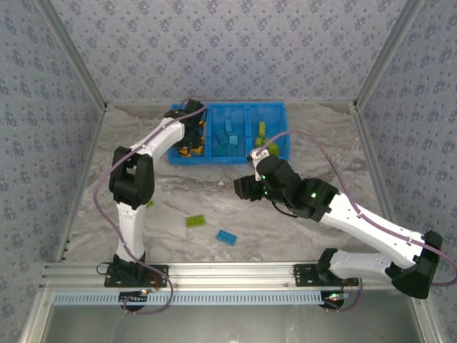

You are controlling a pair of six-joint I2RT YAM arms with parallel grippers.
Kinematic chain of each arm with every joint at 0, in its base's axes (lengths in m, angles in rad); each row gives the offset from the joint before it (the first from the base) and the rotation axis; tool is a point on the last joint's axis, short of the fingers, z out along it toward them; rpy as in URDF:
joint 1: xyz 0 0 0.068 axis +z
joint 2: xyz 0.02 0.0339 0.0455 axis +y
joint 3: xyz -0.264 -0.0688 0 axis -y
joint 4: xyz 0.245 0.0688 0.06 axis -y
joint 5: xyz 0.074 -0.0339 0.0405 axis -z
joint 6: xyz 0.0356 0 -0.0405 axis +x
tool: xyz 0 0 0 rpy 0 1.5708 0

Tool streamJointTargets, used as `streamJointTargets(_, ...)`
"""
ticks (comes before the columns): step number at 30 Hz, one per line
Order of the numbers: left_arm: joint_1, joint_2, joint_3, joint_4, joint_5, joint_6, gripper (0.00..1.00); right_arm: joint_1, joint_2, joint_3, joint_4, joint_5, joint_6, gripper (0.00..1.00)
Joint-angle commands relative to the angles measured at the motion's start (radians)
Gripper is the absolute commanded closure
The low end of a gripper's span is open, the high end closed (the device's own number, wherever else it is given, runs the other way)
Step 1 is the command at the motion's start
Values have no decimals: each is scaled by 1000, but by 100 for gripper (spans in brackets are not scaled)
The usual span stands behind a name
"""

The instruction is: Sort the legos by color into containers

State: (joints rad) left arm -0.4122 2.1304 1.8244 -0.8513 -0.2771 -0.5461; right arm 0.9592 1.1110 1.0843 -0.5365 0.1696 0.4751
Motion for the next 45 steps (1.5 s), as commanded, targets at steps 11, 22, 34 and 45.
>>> streamJointTargets(11,15,76,88,-74,-1,16,51,9,1,-28,20,9,14,42)
streamJointTargets(22,-8,-68,84,-83,-16,9,41,8,24,-22,5,7,-42,41)
streamJointTargets(34,-15,-457,-36,-56,-63,-72,44,0,31,20,-13,-15,-176,41)
streamJointTargets(45,-31,-1191,-484,-52,-81,-151,43,223,527,312,120,-78,-324,34)
